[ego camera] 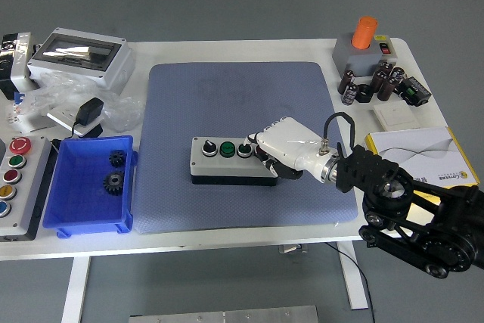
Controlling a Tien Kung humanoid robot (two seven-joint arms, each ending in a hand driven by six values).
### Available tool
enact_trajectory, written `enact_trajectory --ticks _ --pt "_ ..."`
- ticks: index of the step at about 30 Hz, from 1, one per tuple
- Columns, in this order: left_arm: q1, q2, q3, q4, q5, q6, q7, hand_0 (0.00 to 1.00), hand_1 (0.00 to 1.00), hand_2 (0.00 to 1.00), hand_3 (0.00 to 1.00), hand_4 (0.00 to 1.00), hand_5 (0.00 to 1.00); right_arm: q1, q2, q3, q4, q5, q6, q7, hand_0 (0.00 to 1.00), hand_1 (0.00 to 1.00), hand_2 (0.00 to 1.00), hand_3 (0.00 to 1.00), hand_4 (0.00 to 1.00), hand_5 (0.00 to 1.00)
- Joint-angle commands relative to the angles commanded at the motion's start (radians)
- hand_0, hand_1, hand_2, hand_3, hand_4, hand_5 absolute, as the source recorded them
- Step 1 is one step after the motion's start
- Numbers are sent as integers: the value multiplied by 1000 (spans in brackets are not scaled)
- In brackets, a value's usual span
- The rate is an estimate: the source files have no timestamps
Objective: Pick up the button,place it on the desk,press the button,press the button
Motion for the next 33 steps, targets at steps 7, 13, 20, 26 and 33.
enact_trajectory --ticks 7,13,20,26,33 --pt "0 -1 5 0 -6 1 0 725 733 665 668 717 396 -13 -18 79 43 127 -104 91 108 66 142 680 265 2" --pt "0 -1 3 0 -4 2 2 725 732 665 667 713 406 -29 -34 178 81 270 -114 136 108 67 147 681 260 2" --pt "-1 -2 1 0 -2 1 3 726 733 665 667 712 408 -27 -22 191 71 279 -11 93 145 138 179 702 391 79" --pt "-2 -1 0 0 -2 0 2 725 732 665 666 710 410 -10 -1 180 64 233 49 44 871 962 998 998 994 448" --pt "-2 -1 1 0 -4 -1 2 725 732 665 664 710 411 12 32 150 55 186 89 -18 998 998 998 998 998 447"
